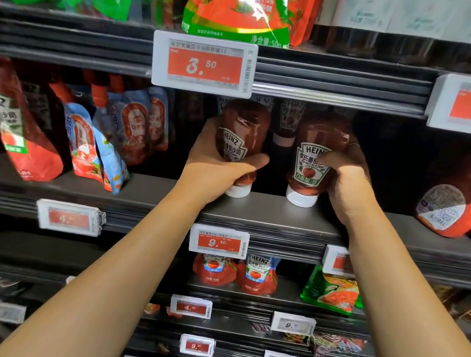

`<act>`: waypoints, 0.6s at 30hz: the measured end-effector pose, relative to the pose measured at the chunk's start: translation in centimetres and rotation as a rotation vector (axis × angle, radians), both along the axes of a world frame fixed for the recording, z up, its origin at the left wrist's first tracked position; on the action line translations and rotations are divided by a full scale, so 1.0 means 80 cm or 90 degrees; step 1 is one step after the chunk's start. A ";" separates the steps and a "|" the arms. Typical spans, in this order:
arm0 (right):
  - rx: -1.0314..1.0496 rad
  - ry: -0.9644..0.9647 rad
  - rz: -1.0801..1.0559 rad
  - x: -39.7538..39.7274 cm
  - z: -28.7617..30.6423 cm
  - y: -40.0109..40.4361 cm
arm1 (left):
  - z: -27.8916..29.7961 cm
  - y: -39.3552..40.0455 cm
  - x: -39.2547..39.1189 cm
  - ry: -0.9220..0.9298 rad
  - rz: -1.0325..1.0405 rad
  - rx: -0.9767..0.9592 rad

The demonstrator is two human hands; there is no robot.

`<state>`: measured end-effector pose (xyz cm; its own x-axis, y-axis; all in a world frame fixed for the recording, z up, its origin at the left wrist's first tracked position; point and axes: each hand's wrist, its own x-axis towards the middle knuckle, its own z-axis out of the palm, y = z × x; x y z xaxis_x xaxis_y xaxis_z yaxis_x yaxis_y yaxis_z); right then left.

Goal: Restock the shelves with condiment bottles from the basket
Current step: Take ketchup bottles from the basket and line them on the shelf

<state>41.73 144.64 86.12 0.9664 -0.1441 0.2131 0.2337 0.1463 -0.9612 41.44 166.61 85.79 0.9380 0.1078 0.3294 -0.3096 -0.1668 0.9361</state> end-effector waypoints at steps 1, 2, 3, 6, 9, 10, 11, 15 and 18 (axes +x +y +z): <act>-0.005 -0.005 0.002 0.000 -0.001 0.000 | -0.002 0.001 -0.002 0.003 -0.007 -0.001; -0.011 -0.009 0.003 0.000 -0.003 0.000 | -0.006 0.003 -0.004 0.011 -0.015 -0.001; -0.016 -0.013 0.001 0.000 -0.004 0.000 | -0.009 0.005 -0.006 0.023 -0.022 0.001; -0.025 -0.024 -0.033 -0.002 -0.009 0.000 | -0.015 0.010 -0.008 0.032 -0.030 -0.029; -0.025 -0.035 -0.062 -0.003 -0.011 0.000 | -0.016 0.010 -0.007 0.019 -0.014 -0.057; -0.026 -0.033 -0.068 -0.003 -0.011 0.000 | -0.015 0.010 -0.007 0.011 -0.013 -0.055; -0.027 -0.032 -0.073 -0.003 -0.011 -0.001 | -0.014 0.009 -0.007 -0.002 -0.013 -0.046; -0.042 -0.040 -0.076 -0.001 -0.014 -0.002 | -0.010 0.008 -0.005 -0.055 -0.006 0.016; -0.064 -0.051 -0.077 -0.004 -0.012 0.002 | -0.011 0.005 -0.006 -0.088 -0.001 0.086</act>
<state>41.41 144.83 85.13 0.9225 -0.2323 0.3082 0.3206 0.0166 -0.9471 40.99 166.97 84.95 0.8829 0.0521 0.4667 -0.4342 -0.2881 0.8535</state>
